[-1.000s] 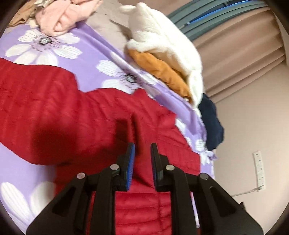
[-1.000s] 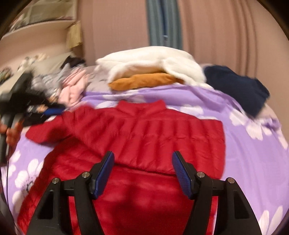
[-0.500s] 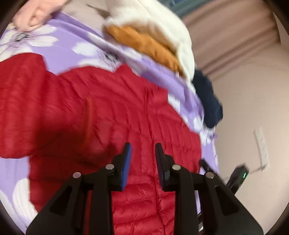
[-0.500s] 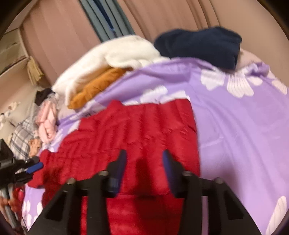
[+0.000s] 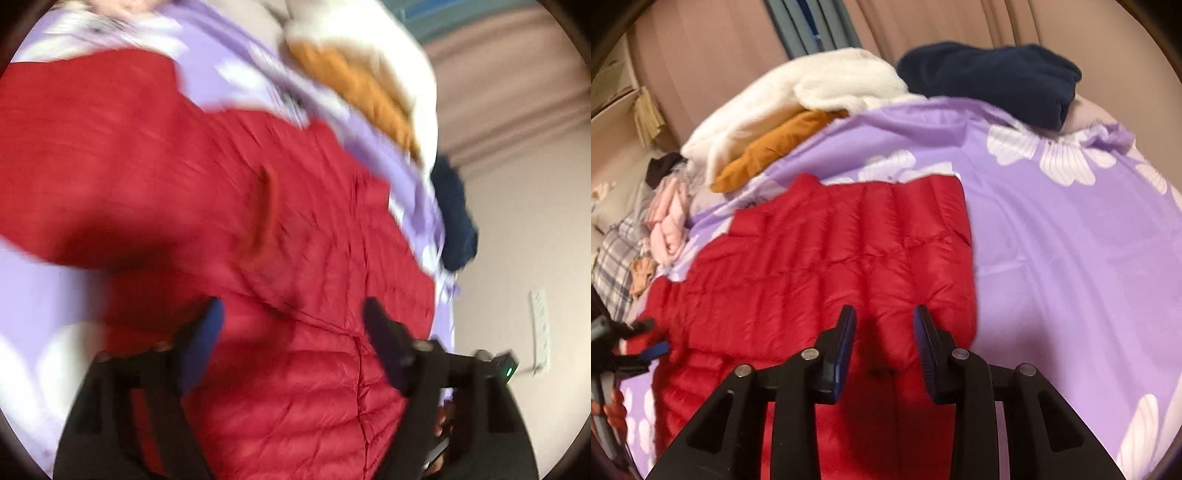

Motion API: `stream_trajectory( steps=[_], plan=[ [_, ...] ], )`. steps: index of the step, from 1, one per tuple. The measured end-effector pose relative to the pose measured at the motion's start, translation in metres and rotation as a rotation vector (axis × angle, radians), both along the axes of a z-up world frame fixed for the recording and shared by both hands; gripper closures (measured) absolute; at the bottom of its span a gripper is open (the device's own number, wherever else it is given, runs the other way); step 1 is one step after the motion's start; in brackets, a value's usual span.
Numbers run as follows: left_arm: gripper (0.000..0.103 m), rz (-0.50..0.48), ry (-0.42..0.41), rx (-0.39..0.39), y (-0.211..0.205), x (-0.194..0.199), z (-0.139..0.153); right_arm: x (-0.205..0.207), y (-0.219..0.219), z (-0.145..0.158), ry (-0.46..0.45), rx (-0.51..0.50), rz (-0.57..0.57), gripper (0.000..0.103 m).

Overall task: Fold large clothes
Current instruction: 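Grasp the other sleeve of the jacket with the left tool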

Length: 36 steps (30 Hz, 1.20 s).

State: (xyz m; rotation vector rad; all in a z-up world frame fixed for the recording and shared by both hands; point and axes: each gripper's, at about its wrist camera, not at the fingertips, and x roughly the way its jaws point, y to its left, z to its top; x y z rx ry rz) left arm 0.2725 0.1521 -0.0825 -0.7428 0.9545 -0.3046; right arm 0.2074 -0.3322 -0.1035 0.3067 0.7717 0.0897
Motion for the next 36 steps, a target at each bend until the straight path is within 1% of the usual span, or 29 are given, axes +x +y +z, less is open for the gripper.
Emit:
stream_trajectory(
  steps=[3,5,6,7,10,12,15,17,20,21,23,26,32,33,35,36],
  plan=[
    [0.023,0.117,-0.031,-0.057,0.061,-0.019,0.005,-0.016,0.002,0.009,-0.021,0.002,0.015,0.07],
    [0.023,0.229,-0.032,-0.082,0.113,-0.035,0.004,-0.024,0.002,0.013,-0.034,0.021,0.022,0.07],
    [0.023,0.293,-0.021,-0.102,0.139,-0.042,0.0,-0.031,0.001,0.015,-0.04,0.031,0.023,0.07],
    [0.023,0.341,-0.012,-0.129,0.16,-0.043,-0.006,-0.032,0.002,0.016,-0.043,0.034,0.024,0.07],
    [0.023,0.477,-0.012,-0.214,0.223,-0.063,-0.018,-0.042,0.005,0.019,-0.053,0.033,0.027,0.07],
    [0.023,0.557,-0.007,-0.26,0.254,-0.076,-0.029,-0.047,0.008,0.02,-0.052,0.024,0.025,0.07],
    [0.023,0.628,0.004,-0.302,0.282,-0.08,-0.043,-0.051,0.013,0.019,-0.044,0.003,0.016,0.069],
    [0.023,0.648,0.007,-0.335,0.292,-0.075,-0.053,-0.053,0.013,0.019,-0.038,0.008,0.009,0.069],
    [0.023,0.687,0.024,-0.355,0.3,-0.066,-0.064,-0.054,0.012,0.017,-0.036,-0.001,-0.015,0.069],
    [0.023,0.7,0.028,-0.371,0.298,-0.056,-0.068,-0.055,0.013,0.017,-0.036,-0.001,-0.019,0.069],
    [0.023,0.733,0.016,-0.414,0.305,-0.055,-0.076,-0.055,0.014,0.017,-0.036,0.002,-0.019,0.069],
    [0.023,0.764,-0.01,-0.434,0.303,-0.042,-0.079,-0.054,0.016,0.016,-0.03,-0.013,-0.02,0.069],
    [0.023,0.824,-0.025,-0.475,0.312,-0.03,-0.085,-0.055,0.02,0.015,-0.018,-0.01,-0.022,0.069],
    [0.025,0.832,-0.026,-0.478,0.313,-0.029,-0.086,-0.055,0.021,0.015,-0.016,-0.011,-0.022,0.069],
    [0.032,0.852,-0.016,-0.458,0.315,-0.029,-0.085,-0.055,0.023,0.015,-0.01,-0.021,-0.025,0.069],
    [0.048,0.865,0.004,-0.428,0.315,-0.028,-0.085,-0.055,0.024,0.014,-0.008,-0.029,-0.026,0.069]
  ],
)
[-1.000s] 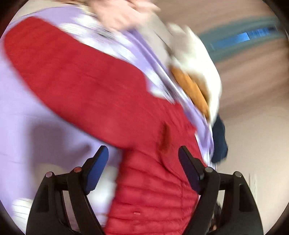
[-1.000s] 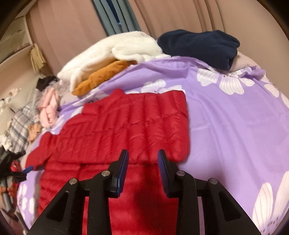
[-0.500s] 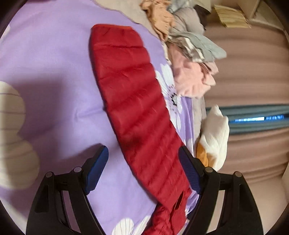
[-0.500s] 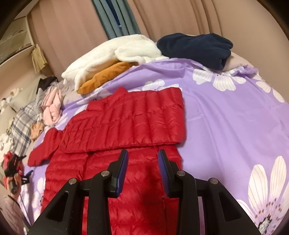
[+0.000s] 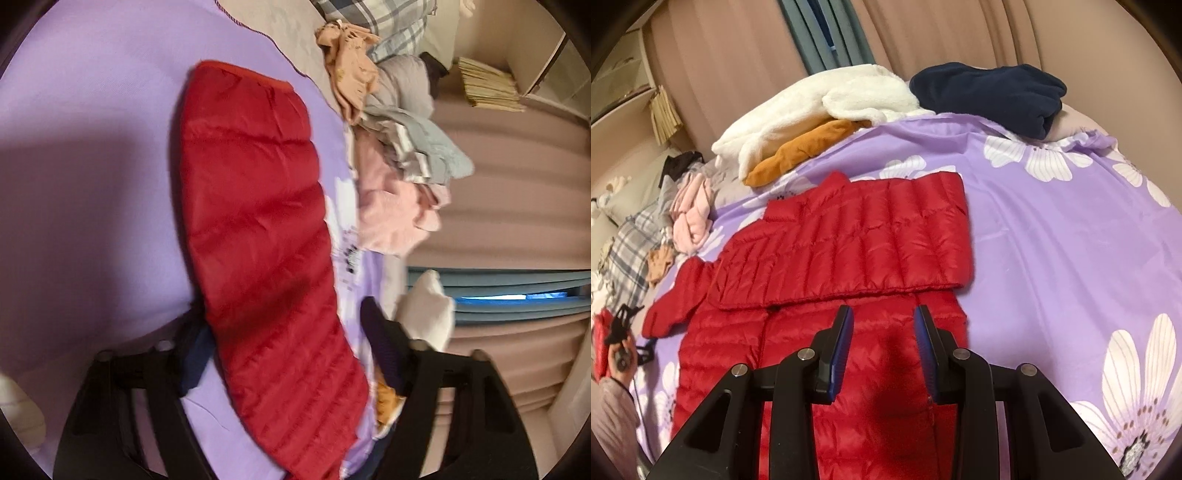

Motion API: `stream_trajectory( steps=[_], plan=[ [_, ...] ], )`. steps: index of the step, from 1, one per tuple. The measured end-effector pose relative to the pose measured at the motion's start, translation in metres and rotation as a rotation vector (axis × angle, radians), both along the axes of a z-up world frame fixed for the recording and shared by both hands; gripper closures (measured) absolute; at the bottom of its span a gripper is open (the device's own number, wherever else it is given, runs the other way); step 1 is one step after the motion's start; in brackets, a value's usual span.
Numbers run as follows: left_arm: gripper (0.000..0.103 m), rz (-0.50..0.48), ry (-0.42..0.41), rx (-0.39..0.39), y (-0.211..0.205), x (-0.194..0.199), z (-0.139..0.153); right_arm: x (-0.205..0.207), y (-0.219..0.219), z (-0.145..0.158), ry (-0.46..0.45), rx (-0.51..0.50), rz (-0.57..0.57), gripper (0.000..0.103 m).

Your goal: Fold large clothes

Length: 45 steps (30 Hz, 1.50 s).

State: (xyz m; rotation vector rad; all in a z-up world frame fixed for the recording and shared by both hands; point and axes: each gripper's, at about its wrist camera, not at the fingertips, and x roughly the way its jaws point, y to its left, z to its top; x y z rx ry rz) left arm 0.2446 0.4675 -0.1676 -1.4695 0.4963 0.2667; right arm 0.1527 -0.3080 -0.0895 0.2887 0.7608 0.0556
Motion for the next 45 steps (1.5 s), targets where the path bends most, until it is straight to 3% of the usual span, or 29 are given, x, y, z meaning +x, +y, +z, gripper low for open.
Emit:
stream_trajectory(
  steps=[1,3,5,9,14,17,20,25,31,36,39,45],
  plan=[
    [0.068,0.004,0.035,0.015,0.002,0.004,-0.001,0.0,0.001,0.0,0.001,-0.007,0.0,0.069],
    [0.092,0.008,0.058,0.009,0.004,0.004,-0.006,0.0,0.004,-0.001,0.006,-0.028,0.003,0.069],
    [0.091,0.018,0.071,0.03,0.004,0.0,-0.005,-0.001,0.007,-0.002,0.01,-0.045,0.009,0.069],
    [0.095,-0.025,0.101,0.201,-0.007,0.002,0.025,0.002,0.012,-0.006,0.026,-0.035,0.03,0.069],
    [0.095,-0.166,0.039,0.466,-0.056,0.016,0.091,0.01,0.026,-0.008,0.028,0.017,0.085,0.069],
    [0.095,-0.238,-0.029,0.563,-0.094,0.022,0.123,0.027,0.045,-0.008,0.042,0.079,0.162,0.069],
    [0.095,-0.297,-0.091,0.637,-0.126,0.025,0.147,0.046,0.081,-0.005,0.018,0.134,0.277,0.069],
    [0.095,-0.424,-0.213,0.733,-0.184,0.024,0.183,0.095,0.178,-0.015,0.02,0.279,0.472,0.069],
    [0.094,-0.592,-0.305,0.819,-0.252,0.021,0.211,0.143,0.266,-0.037,0.092,0.495,0.527,0.069],
    [0.094,-0.736,-0.337,0.833,-0.302,0.032,0.216,0.157,0.309,-0.065,0.263,0.445,0.562,0.069],
    [0.094,-0.805,-0.322,0.854,-0.333,0.045,0.208,0.147,0.282,-0.058,0.268,0.514,0.546,0.069],
    [0.094,-0.926,-0.294,0.897,-0.379,0.069,0.181,0.111,0.152,-0.02,0.117,0.572,0.297,0.069]
  ],
)
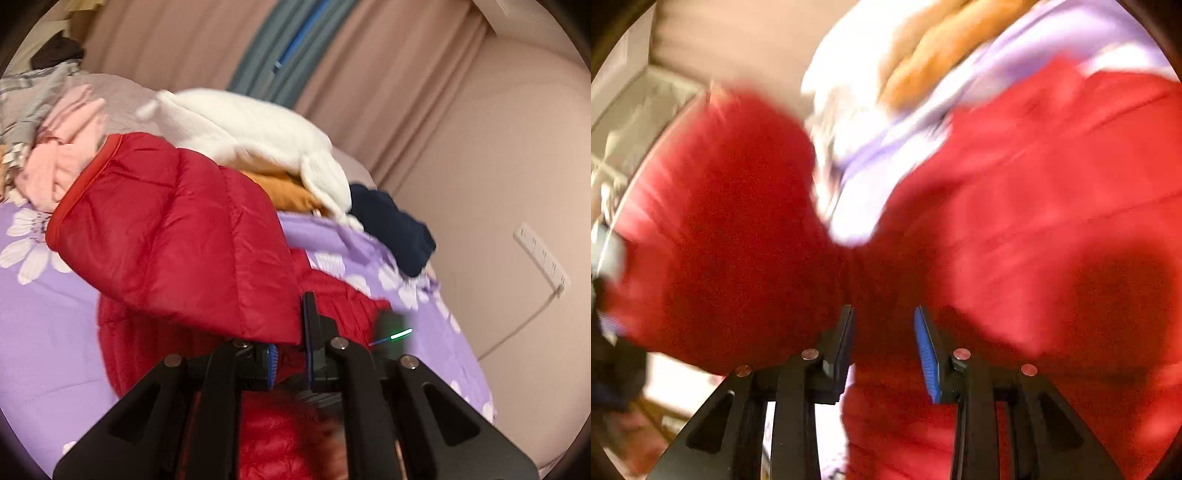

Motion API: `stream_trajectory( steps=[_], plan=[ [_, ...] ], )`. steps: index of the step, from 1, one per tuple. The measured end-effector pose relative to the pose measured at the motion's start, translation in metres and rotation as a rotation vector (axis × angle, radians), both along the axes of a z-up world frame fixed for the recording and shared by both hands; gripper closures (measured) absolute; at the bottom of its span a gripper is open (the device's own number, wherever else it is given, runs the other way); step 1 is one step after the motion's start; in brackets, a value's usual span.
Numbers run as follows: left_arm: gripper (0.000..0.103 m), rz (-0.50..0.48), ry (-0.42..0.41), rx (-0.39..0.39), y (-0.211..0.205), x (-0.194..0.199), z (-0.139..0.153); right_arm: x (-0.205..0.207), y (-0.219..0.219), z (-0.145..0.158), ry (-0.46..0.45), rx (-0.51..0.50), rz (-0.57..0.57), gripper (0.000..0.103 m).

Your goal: Fold large clothes

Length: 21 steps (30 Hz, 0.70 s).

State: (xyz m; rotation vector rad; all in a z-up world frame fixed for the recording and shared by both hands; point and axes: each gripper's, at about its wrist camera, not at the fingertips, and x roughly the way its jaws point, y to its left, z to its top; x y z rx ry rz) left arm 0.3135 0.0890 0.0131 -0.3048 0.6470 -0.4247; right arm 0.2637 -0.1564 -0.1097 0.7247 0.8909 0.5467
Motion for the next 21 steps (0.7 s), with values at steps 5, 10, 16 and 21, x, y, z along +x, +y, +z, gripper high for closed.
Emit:
stream_trajectory(
  steps=[5,10,16,21],
  plan=[
    [0.094,-0.083,0.069,0.156,-0.046,0.022,-0.038,-0.016,-0.08,-0.007,0.033,0.115,-0.156,0.05],
    [0.086,-0.202,0.219,0.194,-0.073,0.043,-0.087,-0.021,-0.102,-0.028,0.077,0.279,-0.146,0.039],
    [0.045,-0.2,0.34,0.175,-0.074,0.047,-0.12,-0.009,-0.111,-0.038,0.125,0.348,-0.109,0.034],
    [0.04,-0.168,0.34,0.126,-0.052,0.039,-0.121,-0.01,-0.141,-0.04,0.102,0.493,-0.169,0.03]
  ],
)
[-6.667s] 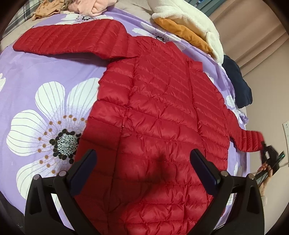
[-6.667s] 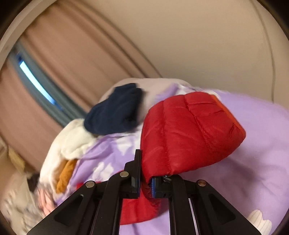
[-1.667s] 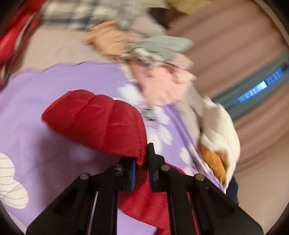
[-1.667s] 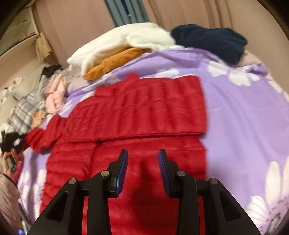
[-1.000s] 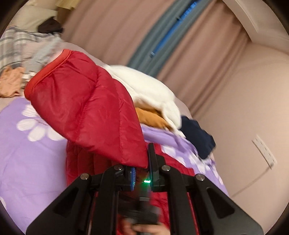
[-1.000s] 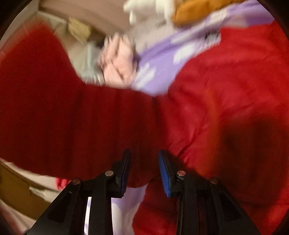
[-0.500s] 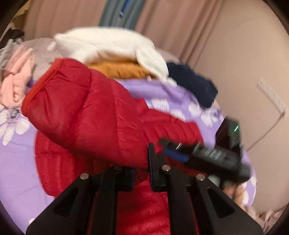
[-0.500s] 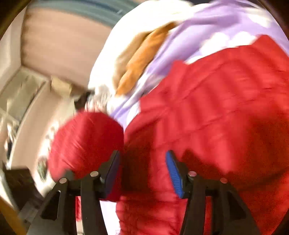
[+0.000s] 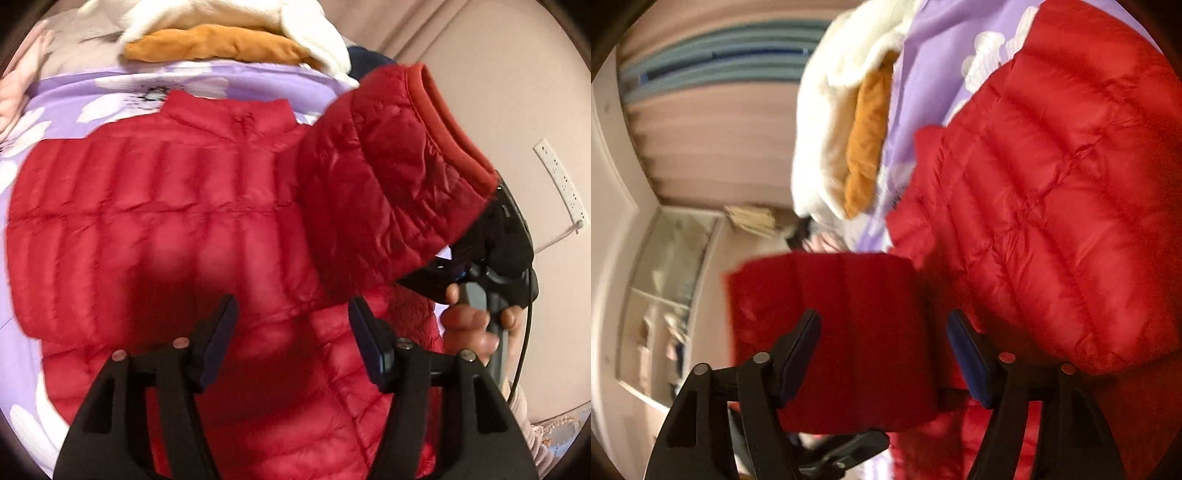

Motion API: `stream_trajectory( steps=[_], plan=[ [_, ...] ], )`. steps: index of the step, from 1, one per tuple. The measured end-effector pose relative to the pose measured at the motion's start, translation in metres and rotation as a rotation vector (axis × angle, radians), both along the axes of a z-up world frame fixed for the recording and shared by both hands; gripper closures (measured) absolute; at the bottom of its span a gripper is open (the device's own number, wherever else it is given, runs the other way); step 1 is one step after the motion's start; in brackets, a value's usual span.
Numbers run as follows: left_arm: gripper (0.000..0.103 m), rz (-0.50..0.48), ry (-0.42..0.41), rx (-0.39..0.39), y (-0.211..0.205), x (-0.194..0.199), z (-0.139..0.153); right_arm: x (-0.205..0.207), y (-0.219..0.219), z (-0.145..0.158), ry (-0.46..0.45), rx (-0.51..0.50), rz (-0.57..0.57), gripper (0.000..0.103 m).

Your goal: Fold large clothes

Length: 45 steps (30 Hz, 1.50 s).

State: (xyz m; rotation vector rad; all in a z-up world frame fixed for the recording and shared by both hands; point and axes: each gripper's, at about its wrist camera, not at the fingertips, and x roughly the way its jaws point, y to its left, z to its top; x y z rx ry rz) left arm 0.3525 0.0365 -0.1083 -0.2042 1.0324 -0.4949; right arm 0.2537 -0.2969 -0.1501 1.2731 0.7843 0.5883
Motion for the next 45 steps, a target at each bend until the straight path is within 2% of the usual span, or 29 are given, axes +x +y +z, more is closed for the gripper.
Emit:
stream_trajectory(
  steps=[3,7,9,13,18,20,21,23,25,27,32,35,40,43,45],
  plan=[
    [0.04,0.045,-0.009,-0.01,0.02,-0.001,0.003,-0.002,-0.012,0.002,-0.001,0.068,-0.029,0.029],
    [0.04,0.136,0.004,-0.06,0.048,-0.002,-0.003,-0.003,-0.008,0.011,-0.012,0.039,0.004,0.029],
    [0.04,0.168,0.011,-0.078,0.059,-0.006,-0.007,-0.007,-0.013,0.019,-0.015,-0.022,-0.038,0.029],
    [0.04,0.2,0.007,-0.066,0.075,-0.014,-0.007,-0.008,-0.025,0.017,-0.029,0.107,-0.067,0.029],
    [0.04,0.213,0.005,-0.046,0.079,-0.02,-0.009,-0.012,-0.035,0.018,-0.028,0.13,-0.068,0.029],
    [0.04,0.213,0.007,-0.044,0.079,-0.023,-0.011,-0.01,-0.033,0.02,0.013,0.028,-0.061,0.03],
    [0.04,0.212,0.007,-0.043,0.078,-0.023,-0.011,-0.008,-0.031,0.025,0.027,-0.06,-0.058,0.034],
    [0.04,0.209,0.003,-0.036,0.077,-0.026,-0.01,-0.006,-0.028,0.033,0.022,-0.166,-0.055,0.084],
    [0.04,0.209,-0.009,-0.027,0.076,-0.027,-0.007,-0.005,-0.029,0.042,0.016,-0.247,-0.064,0.09],
    [0.04,0.213,-0.013,-0.031,0.077,-0.027,-0.005,-0.006,-0.034,0.057,-0.017,-0.319,-0.082,0.092],
    [0.04,0.236,-0.038,-0.038,0.086,-0.026,0.002,-0.017,-0.063,0.084,-0.095,-0.348,-0.144,0.092],
    [0.04,0.254,-0.029,-0.047,0.09,-0.02,0.0,-0.016,-0.083,0.07,-0.041,-0.372,-0.196,0.092],
    [0.04,0.28,-0.009,-0.04,0.086,-0.003,-0.009,-0.004,-0.087,0.019,0.128,-0.424,-0.124,0.091],
    [0.04,0.294,0.004,-0.046,0.082,0.007,-0.014,-0.009,-0.075,0.011,0.132,-0.438,-0.1,0.091],
    [0.04,0.302,0.007,-0.041,0.079,0.011,-0.016,-0.014,-0.073,0.01,0.133,-0.408,-0.097,0.091]
  ],
)
